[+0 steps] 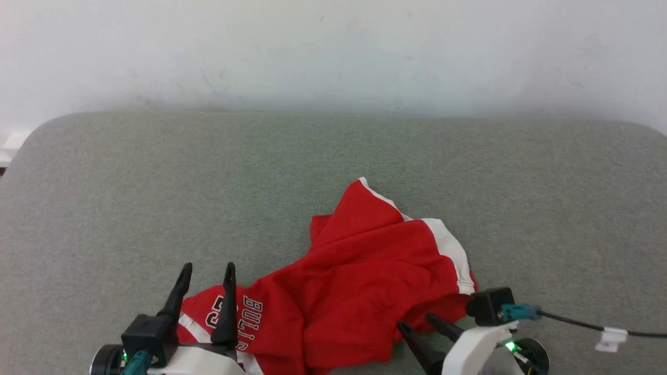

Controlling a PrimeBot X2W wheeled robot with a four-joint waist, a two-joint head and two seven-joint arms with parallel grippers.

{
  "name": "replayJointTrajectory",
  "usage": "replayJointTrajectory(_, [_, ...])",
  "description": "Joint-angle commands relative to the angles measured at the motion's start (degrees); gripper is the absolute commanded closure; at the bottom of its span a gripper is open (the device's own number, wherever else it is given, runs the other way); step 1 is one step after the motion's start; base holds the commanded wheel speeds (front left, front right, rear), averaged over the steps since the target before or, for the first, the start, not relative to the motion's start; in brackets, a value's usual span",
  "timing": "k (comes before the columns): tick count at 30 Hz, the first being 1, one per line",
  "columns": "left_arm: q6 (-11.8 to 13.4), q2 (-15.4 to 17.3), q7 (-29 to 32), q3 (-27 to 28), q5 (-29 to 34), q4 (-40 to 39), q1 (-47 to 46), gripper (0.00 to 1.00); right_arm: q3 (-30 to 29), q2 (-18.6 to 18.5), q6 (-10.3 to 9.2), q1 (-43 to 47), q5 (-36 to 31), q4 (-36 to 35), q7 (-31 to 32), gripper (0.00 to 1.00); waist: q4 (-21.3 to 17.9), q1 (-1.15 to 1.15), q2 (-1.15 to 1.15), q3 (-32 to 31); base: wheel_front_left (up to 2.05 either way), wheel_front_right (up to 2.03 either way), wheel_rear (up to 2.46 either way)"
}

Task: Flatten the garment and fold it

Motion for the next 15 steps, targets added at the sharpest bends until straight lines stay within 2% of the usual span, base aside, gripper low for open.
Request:
replayJointTrajectory(1, [-0.4, -0.3, -0.4, -0.3, 0.3, 0.4, -1.1, 0.0, 0.4, 0.1, -0.03, -1.9, 0.3, 2.3, -0.4, 0.0, 1.1, 0.0, 0.0, 0.4, 0.0, 0.0, 0.0])
replayJointTrajectory(6, [-0.8, -1.1, -0.8, -1.2, -0.1, 1.6, -2.0, 0.0, 2.0, 0.7, -0.03, -6.8, 3.2, 10.2, -2.0, 0.0, 3.0, 0.0, 0.0, 0.6, 0.0, 0.0, 0.0])
replayJointTrajectory(7, [-0.9, -1.2, -0.9, -1.3, -0.1, 1.8, -2.1, 0.0, 2.4, 0.7, -0.03, -7.7, 3.7, 11.0, -2.6, 0.53, 3.3, 0.0, 0.0, 0.6, 0.0, 0.0, 0.0])
replayJointTrajectory(8, [-0.9, -1.3, -1.0, -1.4, -0.2, 2.0, -2.2, 0.0, 2.9, 0.7, -0.03, -8.6, 4.0, 11.6, -3.2, 0.91, 3.4, 0.0, 0.0, 0.6, 0.0, 0.0, 0.0])
replayJointTrajectory(9, [-0.9, -1.4, -1.1, -1.5, -0.2, 2.2, -2.3, 0.0, 3.1, 0.6, -0.03, -9.4, 4.3, 12.0, -3.7, 1.0, 3.5, 0.0, 0.0, 0.6, 0.0, 0.0, 0.0])
replayJointTrajectory(15, [-0.9, -1.6, -1.6, -1.8, -0.2, 2.7, -2.5, 0.0, 1.9, -3.2, -0.03, -13.4, 3.6, 10.4, -5.4, 1.0, 4.3, 0.0, 0.0, 0.8, 0.0, 0.0, 0.0])
